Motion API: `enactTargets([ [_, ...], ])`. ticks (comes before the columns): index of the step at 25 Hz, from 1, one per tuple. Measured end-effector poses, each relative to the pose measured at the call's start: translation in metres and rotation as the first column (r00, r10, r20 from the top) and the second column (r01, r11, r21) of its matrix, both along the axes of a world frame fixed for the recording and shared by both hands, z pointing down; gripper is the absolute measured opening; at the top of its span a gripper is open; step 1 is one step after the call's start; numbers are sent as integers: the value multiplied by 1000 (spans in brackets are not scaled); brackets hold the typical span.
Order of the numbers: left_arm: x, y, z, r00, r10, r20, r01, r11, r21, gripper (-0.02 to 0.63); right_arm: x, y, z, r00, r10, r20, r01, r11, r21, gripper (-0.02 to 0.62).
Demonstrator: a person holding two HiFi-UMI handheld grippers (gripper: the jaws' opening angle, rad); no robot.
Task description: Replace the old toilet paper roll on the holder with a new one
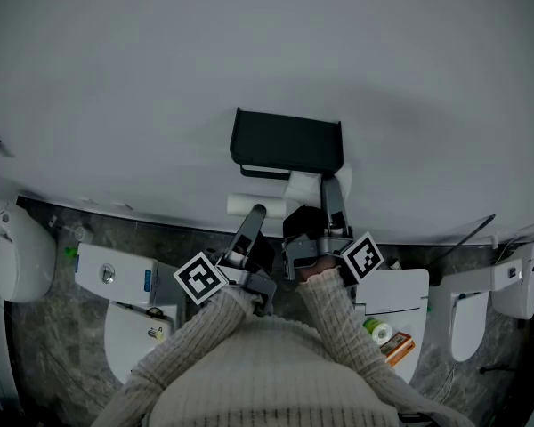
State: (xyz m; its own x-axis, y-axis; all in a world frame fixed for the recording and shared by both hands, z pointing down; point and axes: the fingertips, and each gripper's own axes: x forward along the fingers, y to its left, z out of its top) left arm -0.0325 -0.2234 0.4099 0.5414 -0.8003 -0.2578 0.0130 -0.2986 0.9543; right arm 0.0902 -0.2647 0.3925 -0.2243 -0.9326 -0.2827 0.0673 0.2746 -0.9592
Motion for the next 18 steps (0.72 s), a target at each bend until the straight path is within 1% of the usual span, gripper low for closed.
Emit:
enactTargets([
  [14, 0, 1, 0, 1000, -3, -1, 3, 1000, 5, 159, -2, -6, -1, 999, -47, 14, 46, 998, 43, 419],
  [18, -1, 2, 1, 1000, -6, -3, 6, 1000, 5, 159, -4, -7, -3, 998, -63, 2, 63, 996, 61, 419],
])
